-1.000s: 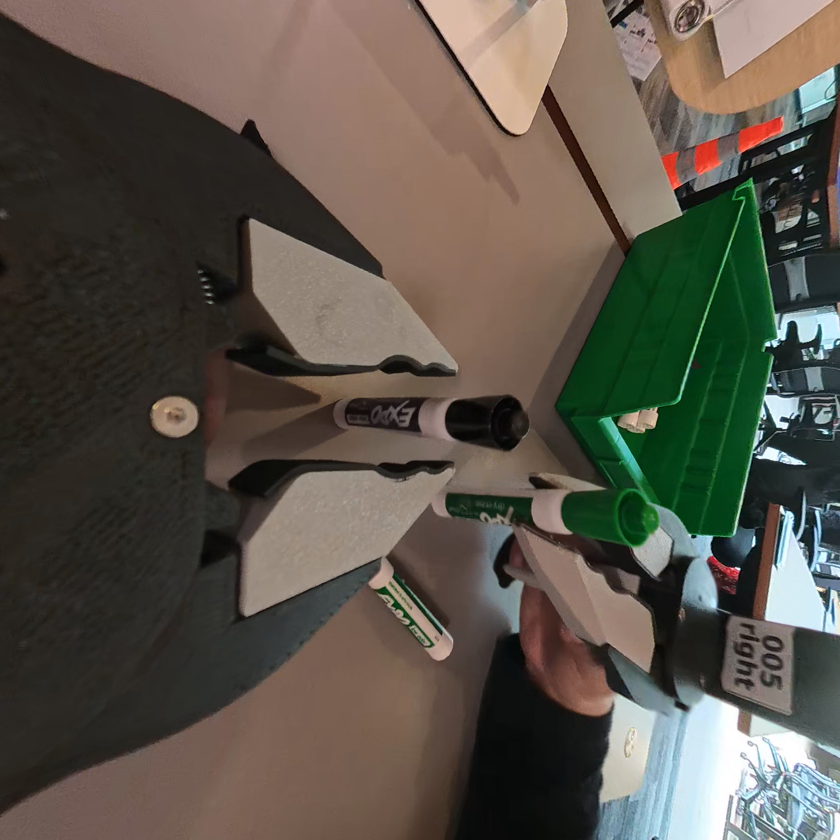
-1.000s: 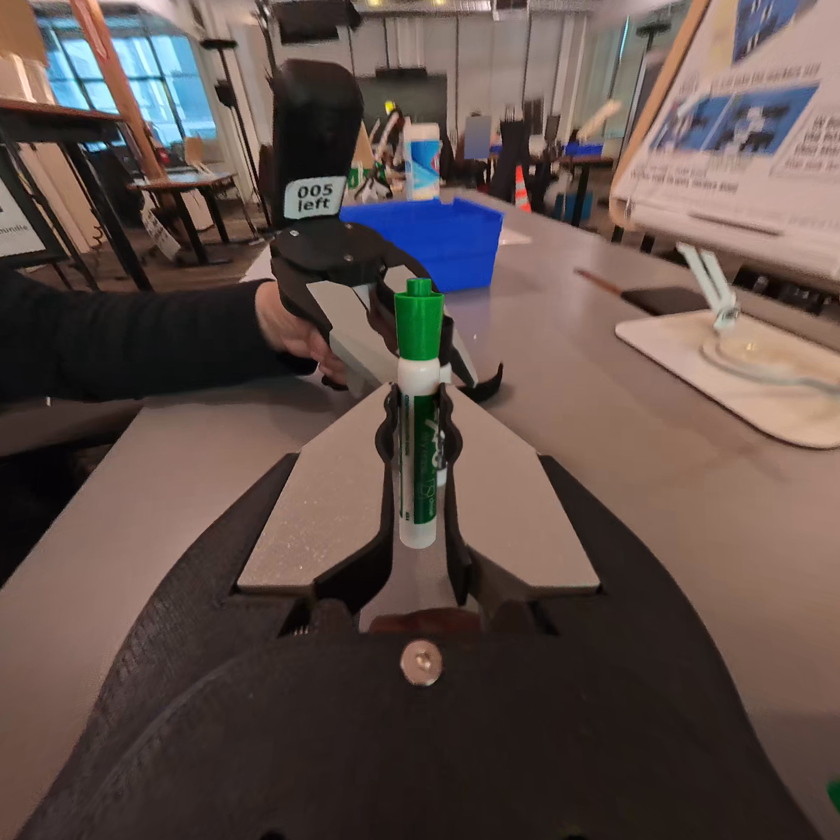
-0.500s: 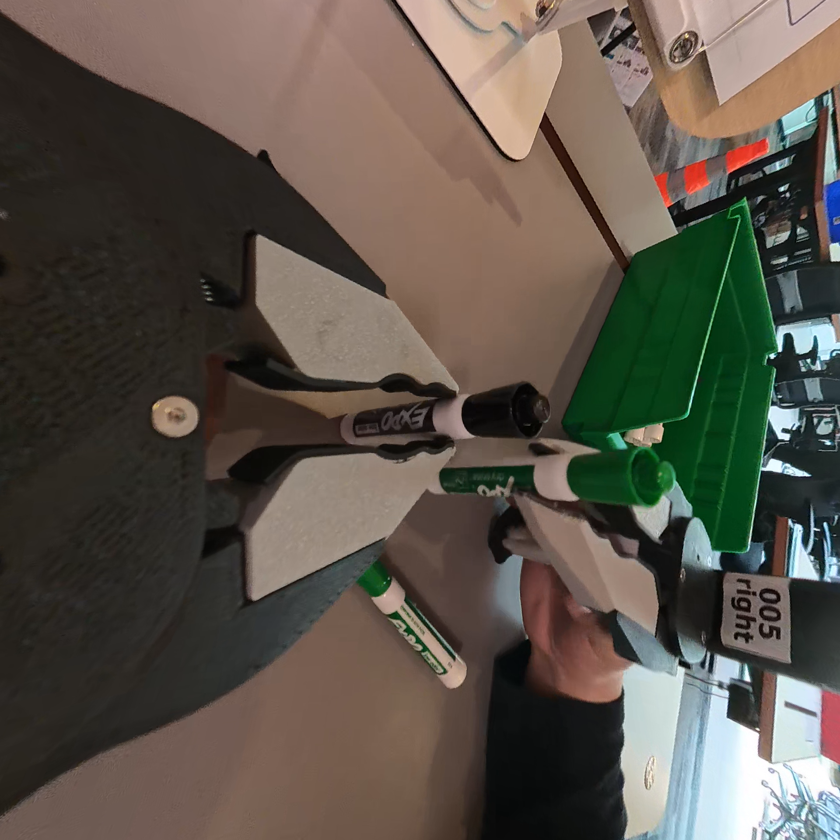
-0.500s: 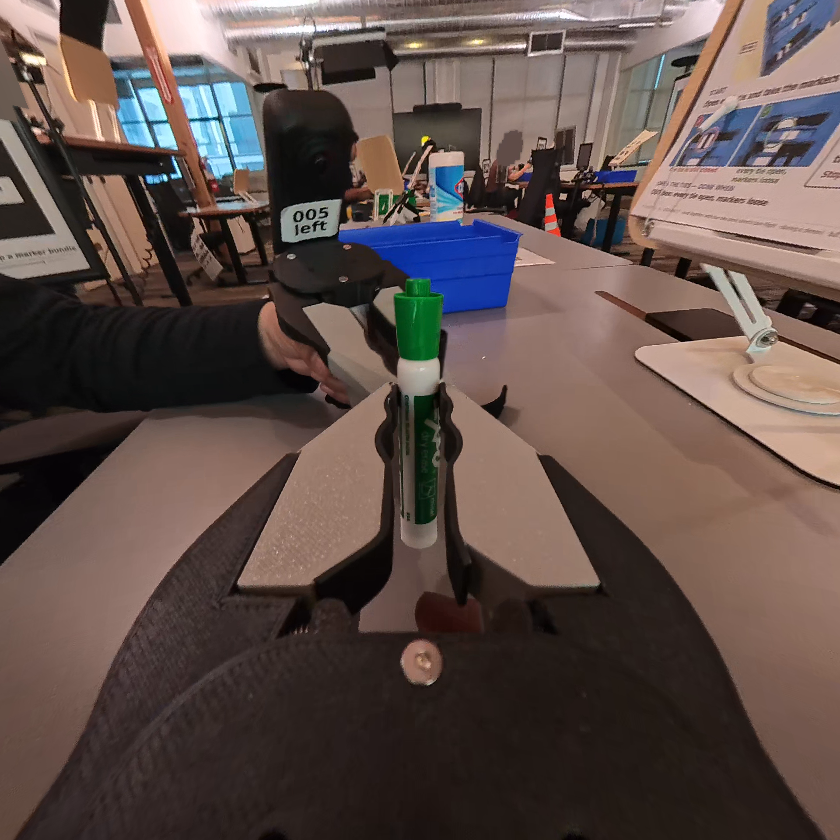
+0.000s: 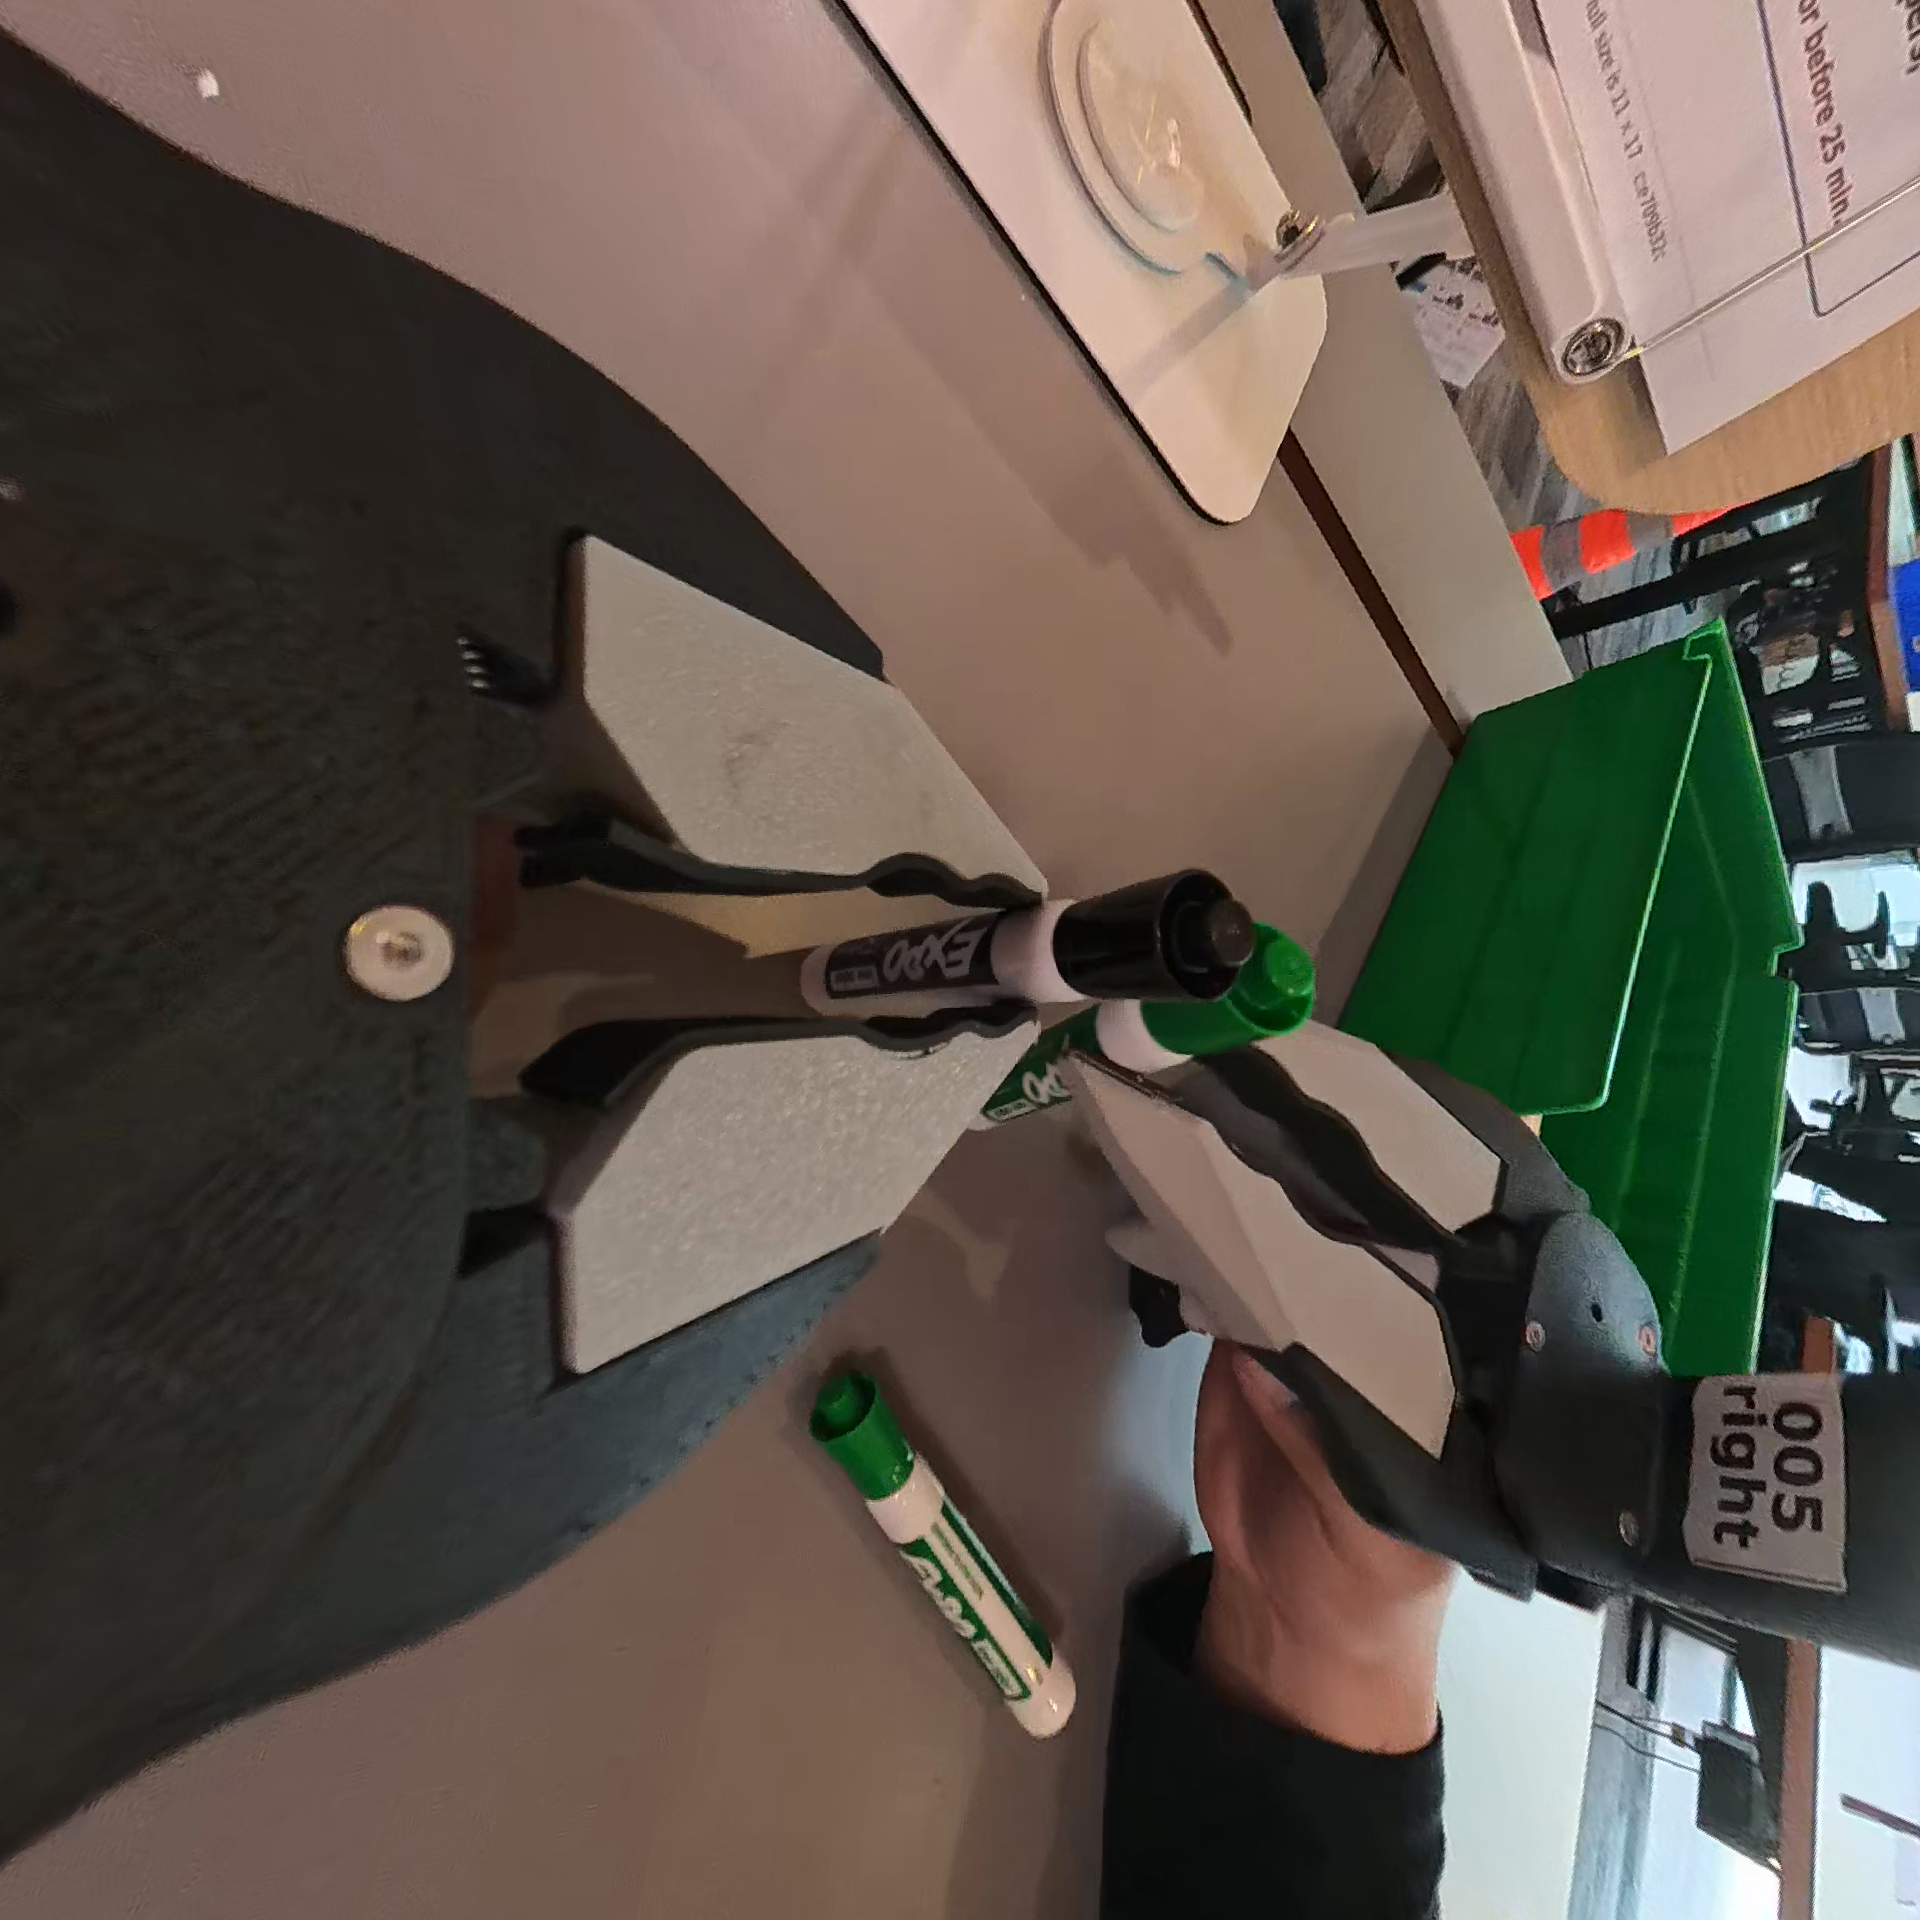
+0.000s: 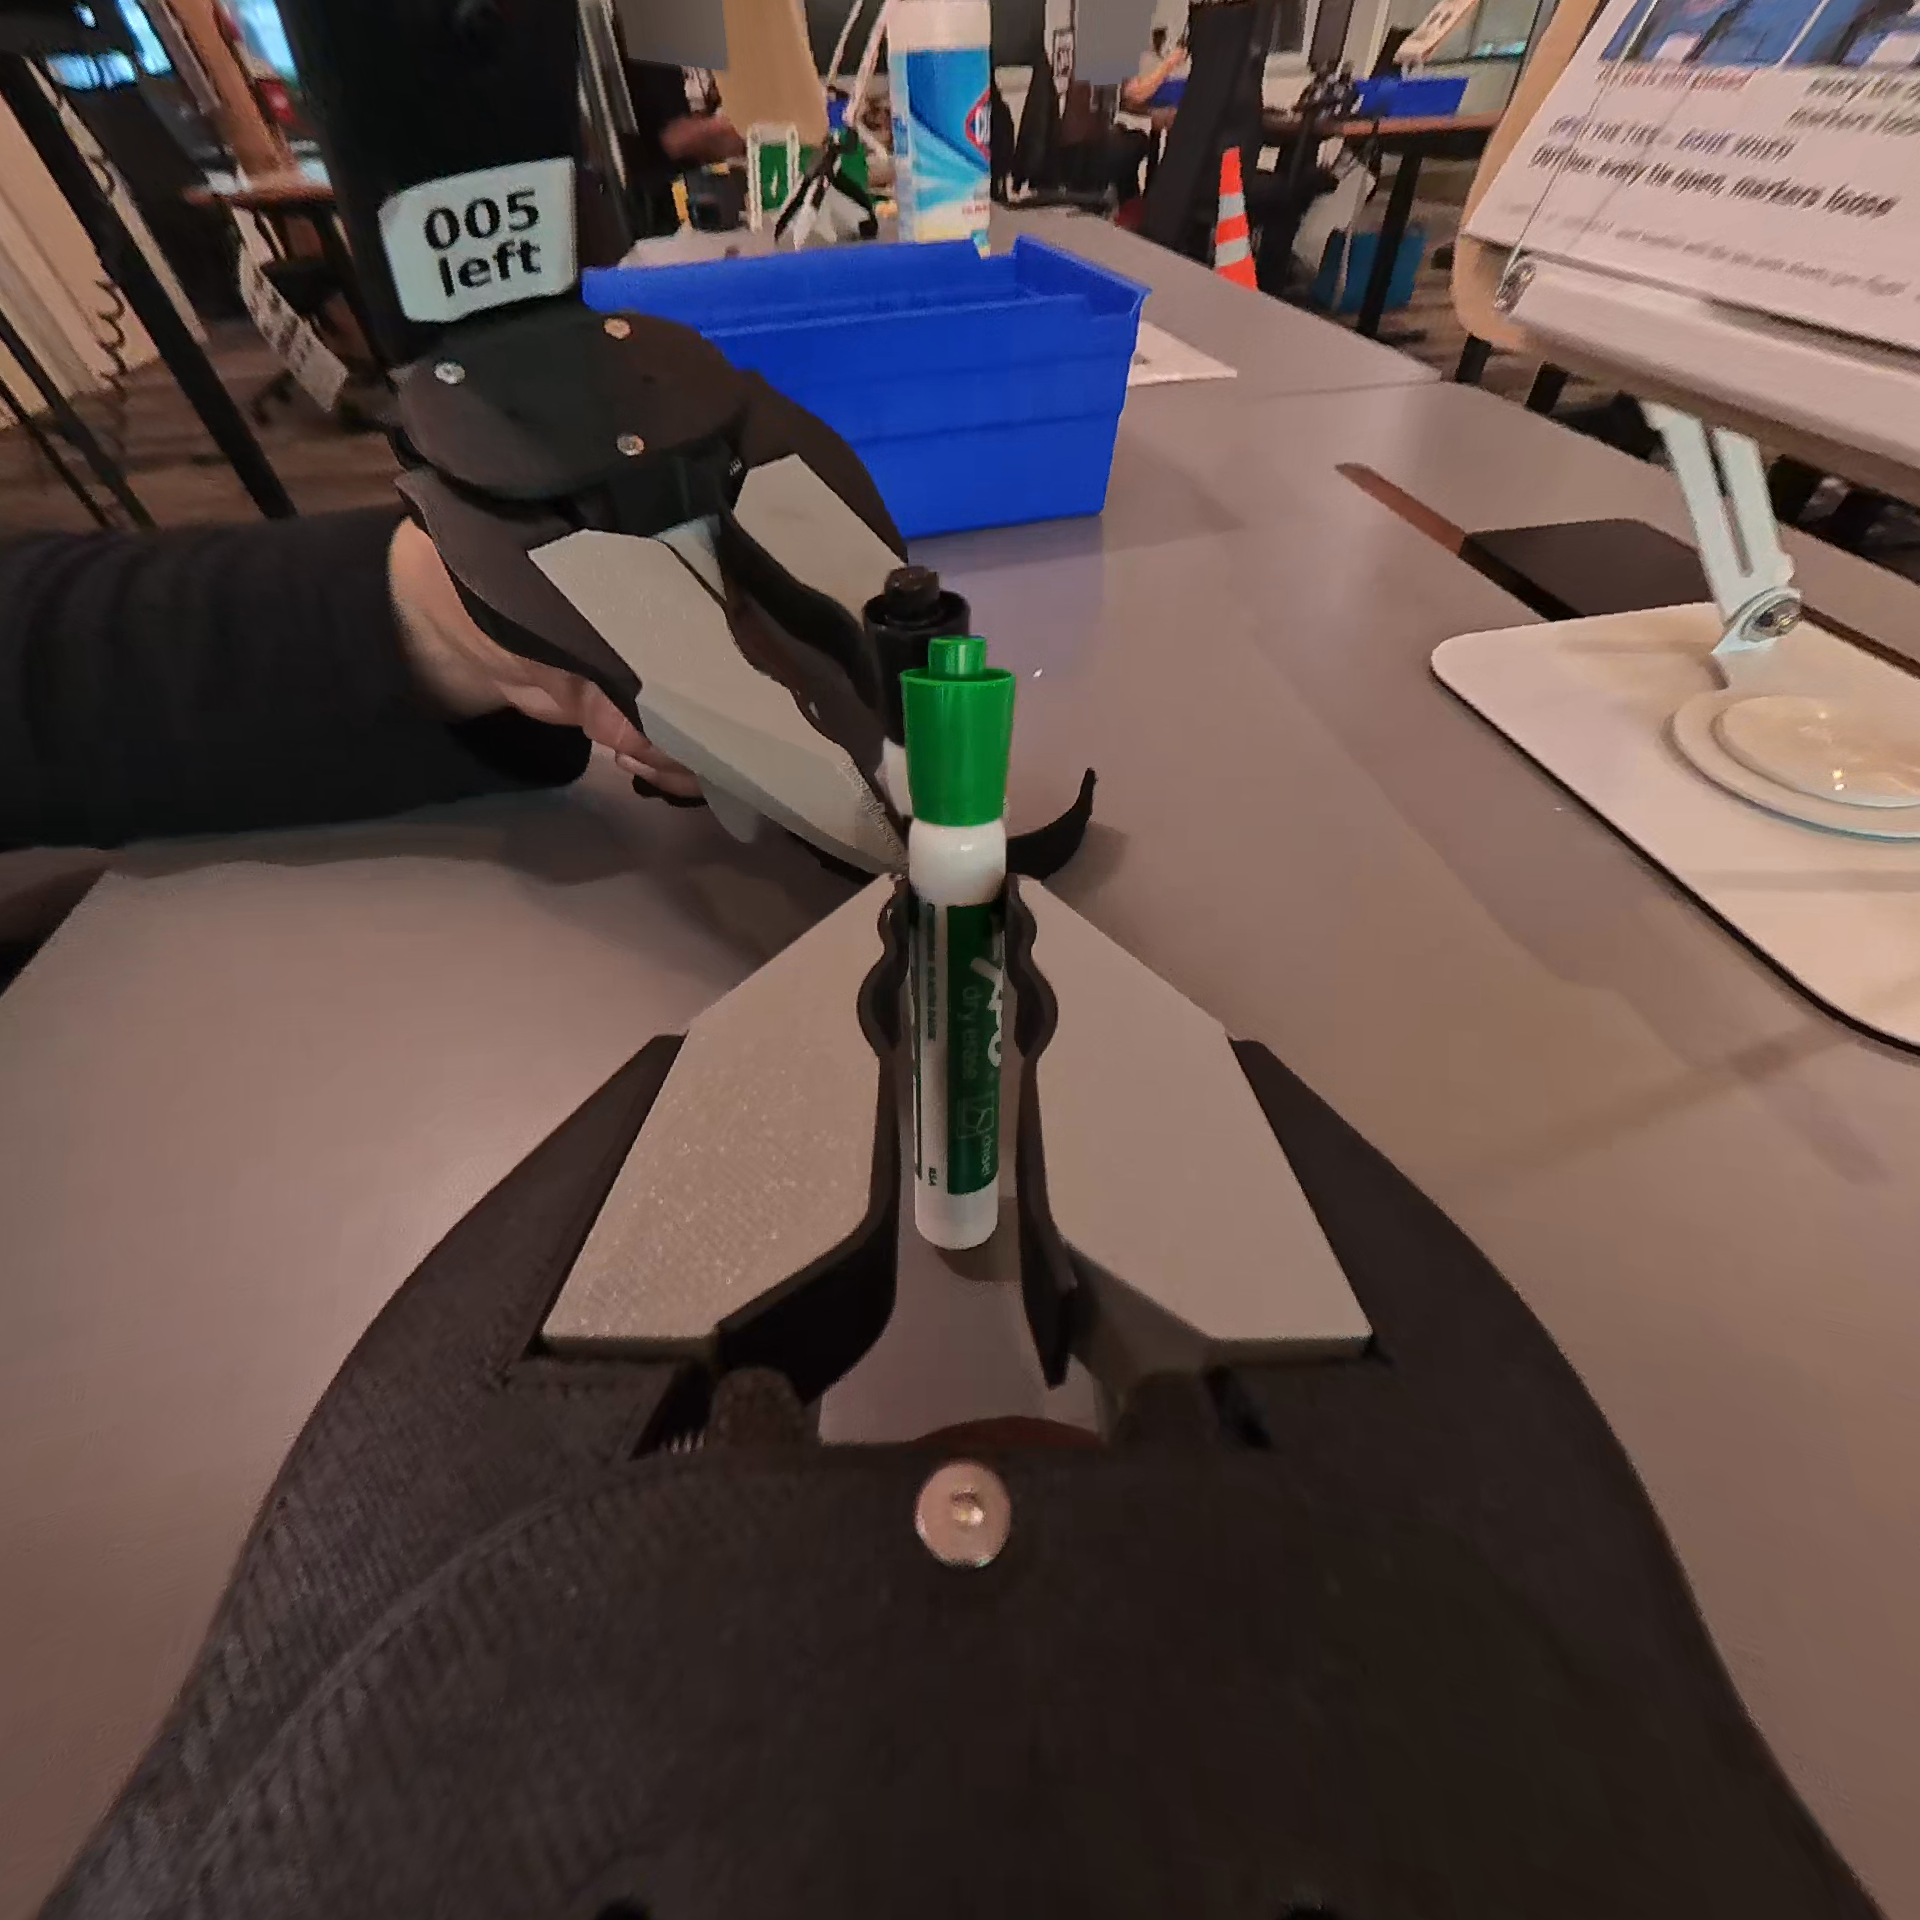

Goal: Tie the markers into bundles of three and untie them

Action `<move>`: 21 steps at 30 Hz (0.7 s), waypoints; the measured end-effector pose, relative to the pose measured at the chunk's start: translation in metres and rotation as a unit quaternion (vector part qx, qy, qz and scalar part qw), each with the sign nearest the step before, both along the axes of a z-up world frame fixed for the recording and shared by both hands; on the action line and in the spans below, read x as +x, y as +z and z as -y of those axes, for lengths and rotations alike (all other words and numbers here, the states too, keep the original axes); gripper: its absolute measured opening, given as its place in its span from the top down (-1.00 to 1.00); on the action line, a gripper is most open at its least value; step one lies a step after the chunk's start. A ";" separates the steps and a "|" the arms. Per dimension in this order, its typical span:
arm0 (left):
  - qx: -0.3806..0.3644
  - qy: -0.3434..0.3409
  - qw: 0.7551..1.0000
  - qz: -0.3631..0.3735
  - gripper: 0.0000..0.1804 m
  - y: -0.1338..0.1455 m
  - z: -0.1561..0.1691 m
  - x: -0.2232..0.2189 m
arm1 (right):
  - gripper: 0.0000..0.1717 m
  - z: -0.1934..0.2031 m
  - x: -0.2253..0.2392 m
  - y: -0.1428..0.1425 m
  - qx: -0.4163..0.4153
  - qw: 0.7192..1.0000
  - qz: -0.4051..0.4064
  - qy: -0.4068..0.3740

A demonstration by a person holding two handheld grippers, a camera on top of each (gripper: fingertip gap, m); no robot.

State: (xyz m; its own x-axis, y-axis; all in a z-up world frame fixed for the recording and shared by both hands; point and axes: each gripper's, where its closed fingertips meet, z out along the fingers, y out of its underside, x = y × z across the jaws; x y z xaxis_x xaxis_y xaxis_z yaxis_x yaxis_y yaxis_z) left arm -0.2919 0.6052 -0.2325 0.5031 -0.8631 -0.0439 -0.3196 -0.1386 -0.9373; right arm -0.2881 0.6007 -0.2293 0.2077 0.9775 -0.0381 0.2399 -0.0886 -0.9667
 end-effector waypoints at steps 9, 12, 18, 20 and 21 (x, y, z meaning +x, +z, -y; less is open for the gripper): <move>0.002 0.002 1.000 -0.011 0.80 -0.003 0.001 0.000 | 0.84 0.006 0.005 0.005 -0.008 1.000 -0.018 0.016; 0.000 0.001 1.000 -0.008 0.79 -0.001 0.002 -0.001 | 0.84 0.008 0.007 0.002 -0.008 1.000 -0.007 0.018; -0.006 -0.005 1.000 -0.011 0.83 -0.004 0.004 -0.001 | 0.83 0.013 0.011 -0.011 0.010 0.999 0.041 0.025; -0.006 -0.010 1.000 -0.013 0.83 -0.005 0.005 0.001 | 0.84 0.014 0.012 -0.013 0.016 0.998 0.050 0.025; -0.009 -0.010 1.000 -0.014 0.83 -0.006 0.005 0.001 | 0.84 0.014 0.012 -0.014 0.017 0.998 0.054 0.024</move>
